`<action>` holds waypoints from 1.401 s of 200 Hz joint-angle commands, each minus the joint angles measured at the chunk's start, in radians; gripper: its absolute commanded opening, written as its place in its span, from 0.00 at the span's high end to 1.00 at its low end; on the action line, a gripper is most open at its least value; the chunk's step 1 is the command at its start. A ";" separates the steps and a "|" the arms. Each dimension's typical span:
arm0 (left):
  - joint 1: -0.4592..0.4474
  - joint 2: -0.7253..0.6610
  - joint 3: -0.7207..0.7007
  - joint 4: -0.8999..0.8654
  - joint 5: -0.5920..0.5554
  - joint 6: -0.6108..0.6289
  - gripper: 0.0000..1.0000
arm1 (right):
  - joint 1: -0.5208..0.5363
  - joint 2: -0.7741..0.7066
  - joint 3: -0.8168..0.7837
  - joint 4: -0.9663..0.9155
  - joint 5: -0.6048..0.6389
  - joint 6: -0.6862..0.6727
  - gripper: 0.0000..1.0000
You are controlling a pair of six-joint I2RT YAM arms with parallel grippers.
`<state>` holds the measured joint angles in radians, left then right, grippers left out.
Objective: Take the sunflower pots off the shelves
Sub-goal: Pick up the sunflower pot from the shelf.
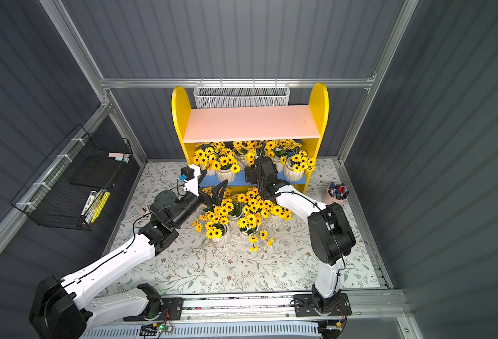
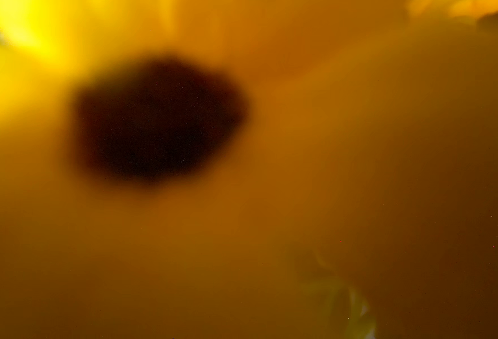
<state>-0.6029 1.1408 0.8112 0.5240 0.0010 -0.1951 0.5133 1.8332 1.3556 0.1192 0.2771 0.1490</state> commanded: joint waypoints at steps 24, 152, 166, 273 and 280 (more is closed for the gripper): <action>0.002 -0.022 -0.006 0.023 0.025 -0.012 0.01 | 0.005 -0.055 -0.045 -0.011 -0.032 0.001 0.72; 0.002 -0.012 -0.002 0.028 0.100 -0.023 0.01 | 0.055 -0.286 -0.177 0.079 -0.030 -0.103 1.00; 0.002 -0.005 -0.001 0.028 0.121 -0.024 0.01 | 0.062 -0.321 -0.193 0.062 -0.028 -0.100 1.00; -0.037 0.043 0.012 0.041 0.192 -0.028 0.01 | 0.254 -0.897 -0.502 -0.242 0.215 -0.030 1.00; -0.045 0.043 0.012 0.040 0.191 -0.025 0.01 | 0.267 -0.939 -0.528 -0.275 0.233 -0.004 1.00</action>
<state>-0.6258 1.1847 0.8112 0.5457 0.1726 -0.2207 0.7444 1.0073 0.8894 -0.0727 0.3904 0.0826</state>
